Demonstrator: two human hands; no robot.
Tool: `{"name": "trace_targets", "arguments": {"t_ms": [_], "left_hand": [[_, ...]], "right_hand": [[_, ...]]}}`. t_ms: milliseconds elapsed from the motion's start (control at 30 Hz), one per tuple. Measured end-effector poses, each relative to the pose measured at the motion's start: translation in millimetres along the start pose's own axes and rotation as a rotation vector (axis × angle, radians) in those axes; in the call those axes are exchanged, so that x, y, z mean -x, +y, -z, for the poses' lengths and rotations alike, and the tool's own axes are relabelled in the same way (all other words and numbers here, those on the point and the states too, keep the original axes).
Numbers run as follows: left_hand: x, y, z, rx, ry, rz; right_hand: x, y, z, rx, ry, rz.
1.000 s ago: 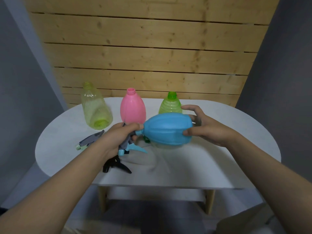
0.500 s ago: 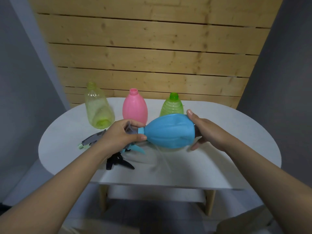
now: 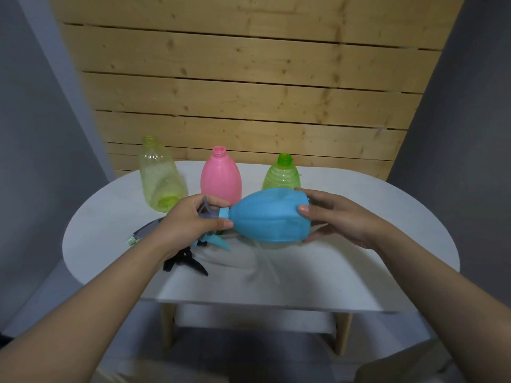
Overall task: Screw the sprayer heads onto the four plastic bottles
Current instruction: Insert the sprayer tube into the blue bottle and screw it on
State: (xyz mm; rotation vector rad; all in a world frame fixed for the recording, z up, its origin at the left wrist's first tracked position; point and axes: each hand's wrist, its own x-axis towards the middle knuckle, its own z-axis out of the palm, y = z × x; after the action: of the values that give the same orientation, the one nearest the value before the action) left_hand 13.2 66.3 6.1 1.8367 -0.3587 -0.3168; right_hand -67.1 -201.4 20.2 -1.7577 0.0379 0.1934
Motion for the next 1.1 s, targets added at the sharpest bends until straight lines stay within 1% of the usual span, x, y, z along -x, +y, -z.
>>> {"name": "trace_targets", "arguments": {"t_ms": [100,133,200,300,367,433,533,600,700,800,900,1033,1100], "left_hand": [[0,0,-1,0.014,-0.029,-0.017],[0,0,-1,0.013,-0.036,-0.016],[0,-1,-1,0.017,-0.031,-0.006],[0,-1,-2,0.029,-0.008,0.017],[0,0,-2,0.023,0.001,0.025],[0,2,-2,0.019,-0.001,0.022],[1,4,-2,0.010,-0.025,0.003],[1,4,-3,0.023,-0.032,-0.005],[1,4,-4,0.030,-0.043,0.003],[0,4,-4,0.034,-0.049,0.020],[-1,4,-3,0.026,-0.053,0.013],[1,5,-5,-0.004,-0.053,0.005],[1,5,-6,-0.012,-0.056,0.016]], "right_hand": [[1,-2,-9,0.120,0.145,0.001],[0,-2,-10,0.147,0.159,0.015],[1,0,-10,0.147,0.111,0.039],[2,1,-4,0.080,-0.035,0.033],[2,1,0,0.098,-0.079,0.040],[2,1,1,0.132,-0.055,0.056],[3,-1,-3,0.192,0.071,0.038],[2,-1,-5,0.212,0.110,0.032],[3,0,-7,0.178,0.037,0.033],[3,0,-1,0.070,-0.035,0.039],[4,-3,2,0.060,0.011,0.035],[3,-3,-4,0.158,0.112,0.028],[2,0,-4,0.178,0.102,0.002]]}}
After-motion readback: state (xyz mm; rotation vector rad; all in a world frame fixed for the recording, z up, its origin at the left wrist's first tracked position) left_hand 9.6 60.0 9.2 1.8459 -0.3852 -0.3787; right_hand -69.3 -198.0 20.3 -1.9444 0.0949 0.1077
